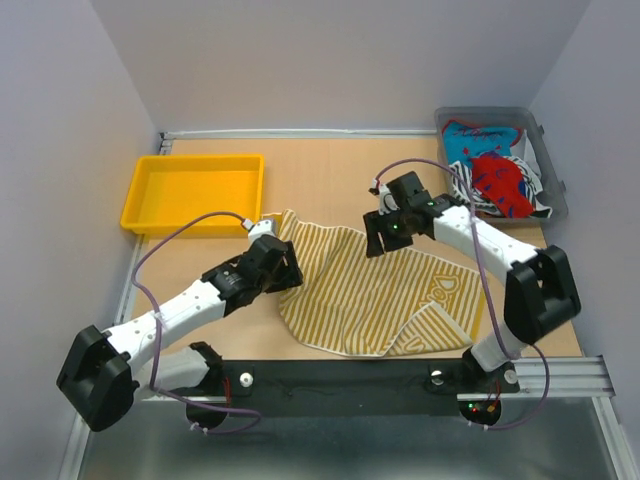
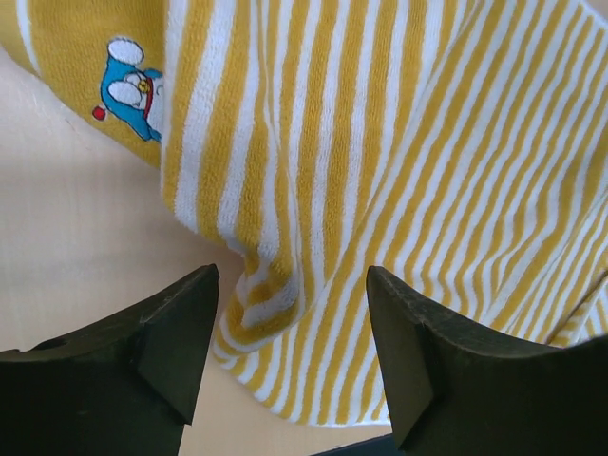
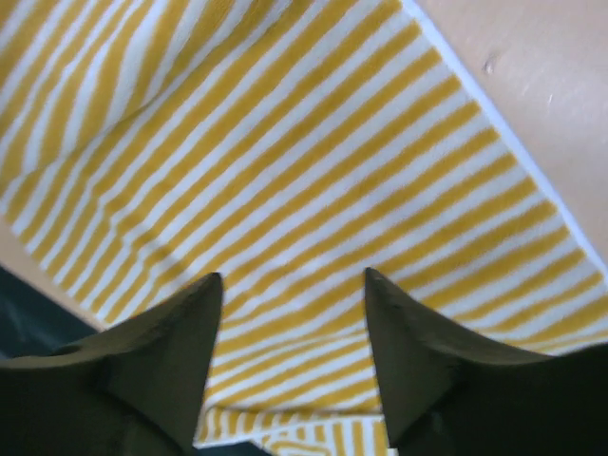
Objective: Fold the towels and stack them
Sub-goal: Flatten out the crumpled towel
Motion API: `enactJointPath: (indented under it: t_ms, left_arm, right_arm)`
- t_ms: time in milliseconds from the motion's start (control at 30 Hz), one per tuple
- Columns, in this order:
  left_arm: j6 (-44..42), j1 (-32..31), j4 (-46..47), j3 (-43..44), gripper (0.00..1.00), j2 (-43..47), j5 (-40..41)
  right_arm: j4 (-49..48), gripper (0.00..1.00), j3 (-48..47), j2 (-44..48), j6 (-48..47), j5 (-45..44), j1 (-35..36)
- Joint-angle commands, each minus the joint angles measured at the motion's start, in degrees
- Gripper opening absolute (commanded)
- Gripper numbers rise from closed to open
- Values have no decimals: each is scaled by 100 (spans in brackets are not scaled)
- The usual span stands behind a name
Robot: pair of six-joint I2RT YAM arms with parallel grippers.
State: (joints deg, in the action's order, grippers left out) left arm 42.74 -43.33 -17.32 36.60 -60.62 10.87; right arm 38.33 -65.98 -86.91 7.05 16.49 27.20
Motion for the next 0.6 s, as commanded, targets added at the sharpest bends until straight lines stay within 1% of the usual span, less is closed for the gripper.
enactJointPath:
  t_ms: [0, 33, 67, 100, 133, 233, 267, 333, 367, 433, 500, 533, 567]
  left_arm:
    - [-11, 456, 466, 234, 74, 33, 302]
    - [-72, 727, 545, 199, 74, -11, 162]
    - [-151, 730, 615, 181, 74, -29, 161]
    - [-248, 1017, 729, 163, 74, -55, 4]
    - [-301, 1115, 782, 155, 74, -64, -50]
    - [-433, 1353, 915, 102, 74, -117, -103]
    - [-468, 1406, 923, 102, 74, -125, -94]
    - [-530, 1476, 941, 102, 74, -152, -59]
    - [-539, 1503, 967, 76, 74, -161, -50]
    - [-565, 1547, 994, 40, 73, -161, -50]
    - [-591, 1573, 1020, -30, 73, -152, -59]
    - [-600, 1582, 1020, -30, 73, -134, -59]
    - [-618, 1591, 1029, -56, 73, -134, -59]
  right_arm:
    - [-1274, 58, -530, -738, 86, -524, 312]
    - [-1371, 55, -661, -948, 86, -568, 443]
    - [-1424, 54, -758, -1124, 77, -577, 514]
    - [-1529, 54, -829, -1291, 69, -551, 584]
    - [-1565, 52, -934, -1641, 86, -550, 637]
    - [-1898, 52, -1093, -2091, 374, -550, 769]
    - [-2012, 52, -1067, -2171, 446, -664, 769]
    - [-2250, 52, -979, -2286, 586, -1172, 769]
    - [-2338, 50, -892, -2391, 700, -1514, 752]
    - [-2391, 48, -795, -2479, 806, -1814, 664]
    - [-2409, 45, -654, -2515, 1070, -1982, 515]
    - [-2409, 45, -427, -2489, 1166, -2105, 427]
    - [-2409, 45, -303, -2453, 1385, -2150, 209]
